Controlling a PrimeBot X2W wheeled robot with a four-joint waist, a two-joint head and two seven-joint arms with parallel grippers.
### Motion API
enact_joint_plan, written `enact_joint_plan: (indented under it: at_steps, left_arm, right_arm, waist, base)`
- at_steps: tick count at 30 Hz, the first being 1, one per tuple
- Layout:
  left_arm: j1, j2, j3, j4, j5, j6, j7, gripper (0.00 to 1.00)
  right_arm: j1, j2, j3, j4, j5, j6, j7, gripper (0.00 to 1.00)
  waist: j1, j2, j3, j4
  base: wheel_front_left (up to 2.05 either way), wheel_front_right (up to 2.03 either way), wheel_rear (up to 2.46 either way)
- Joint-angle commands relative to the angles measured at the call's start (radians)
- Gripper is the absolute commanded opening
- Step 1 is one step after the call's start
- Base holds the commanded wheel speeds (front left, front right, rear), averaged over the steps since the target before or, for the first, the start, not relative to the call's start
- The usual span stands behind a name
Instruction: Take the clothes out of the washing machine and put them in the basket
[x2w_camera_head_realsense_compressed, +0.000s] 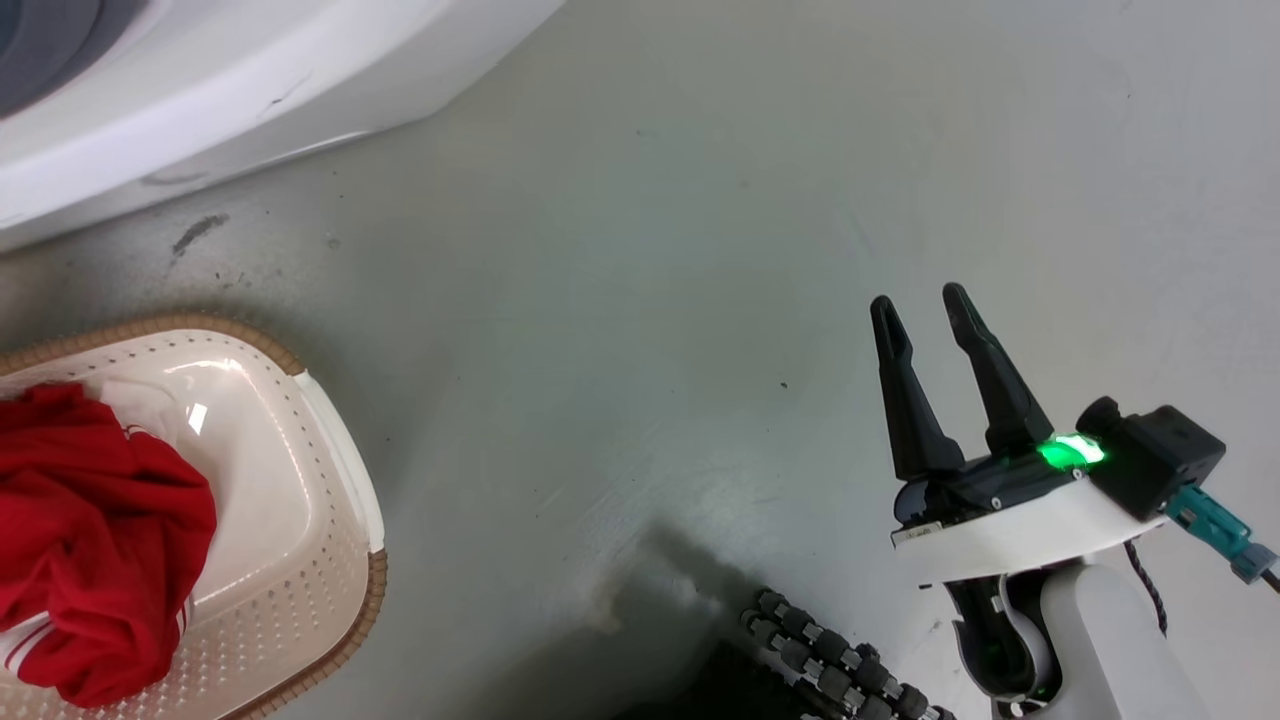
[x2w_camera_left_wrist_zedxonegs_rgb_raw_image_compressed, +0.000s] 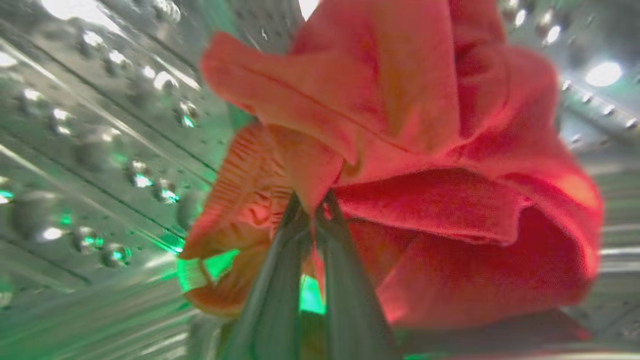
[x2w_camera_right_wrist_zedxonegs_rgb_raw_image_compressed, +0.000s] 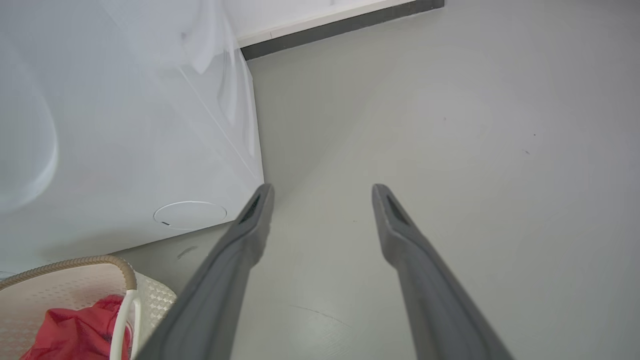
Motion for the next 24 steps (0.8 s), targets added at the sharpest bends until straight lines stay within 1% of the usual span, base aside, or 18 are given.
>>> enact_joint_plan:
  at_steps: [1, 3, 6, 9, 12, 15, 18, 24]
  left_arm:
    - [0.018, 0.008, 0.005, 0.002, -0.006, -0.001, -0.018, 0.0]
    - [0.033, 0.009, 0.008, 0.006, -0.008, -0.001, -0.062, 0.0]
    - [0.066, -0.005, 0.005, 0.01, -0.023, -0.001, -0.144, 0.0]
    - [0.106, -0.028, -0.014, -0.012, -0.047, -0.002, -0.238, 0.0]
    - [0.163, -0.052, -0.035, -0.036, -0.095, -0.002, -0.326, 0.0]
    - [0.223, -0.056, -0.069, -0.054, -0.124, -0.002, -0.403, 0.0]
    - [0.291, -0.077, -0.097, -0.068, -0.151, -0.002, -0.486, 0.0]
    - [0.402, -0.097, -0.136, -0.111, -0.2, -0.002, -0.632, 0.0]
  right_arm:
    - [-0.012, 0.002, 0.001, 0.003, -0.009, -0.001, -0.003, 1.0]
    - [-0.022, 0.001, -0.01, 0.01, -0.02, -0.001, -0.003, 1.0]
    - [-0.029, 0.002, -0.038, 0.017, -0.044, -0.001, -0.003, 1.0]
    - [-0.032, 0.001, -0.068, 0.025, -0.074, -0.001, -0.003, 1.0]
    - [-0.035, 0.001, -0.094, 0.034, -0.107, -0.001, -0.003, 1.0]
    - [-0.039, 0.001, -0.112, 0.032, -0.14, -0.001, -0.003, 1.0]
    - [-0.029, 0.001, -0.137, 0.036, -0.173, -0.001, -0.003, 1.0]
    - [-0.01, 0.0, -0.173, 0.041, -0.224, -0.001, -0.003, 1.0]
  waist:
    - [-0.0001, 0.0, -0.008, -0.002]
    - [-0.0001, 0.0, -0.022, 0.006]
    - [-0.0001, 0.0, -0.053, 0.036]
    - [-0.0001, 0.0, -0.082, 0.073]
    - [-0.0001, 0.0, -0.122, 0.113]
    - [-0.0001, 0.0, -0.163, 0.151]
    - [-0.0001, 0.0, -0.213, 0.188]
    - [-0.0001, 0.0, -0.302, 0.251]
  base:
    - [0.0, 0.0, 0.0]
    - [0.0, 0.0, 0.0]
    - [0.0, 0.0, 0.0]
    - [0.0, 0.0, 0.0]
    - [0.0, 0.0, 0.0]
    - [0.0, 0.0, 0.0]
    - [0.0, 0.0, 0.0]
    - [0.0, 0.0, 0.0]
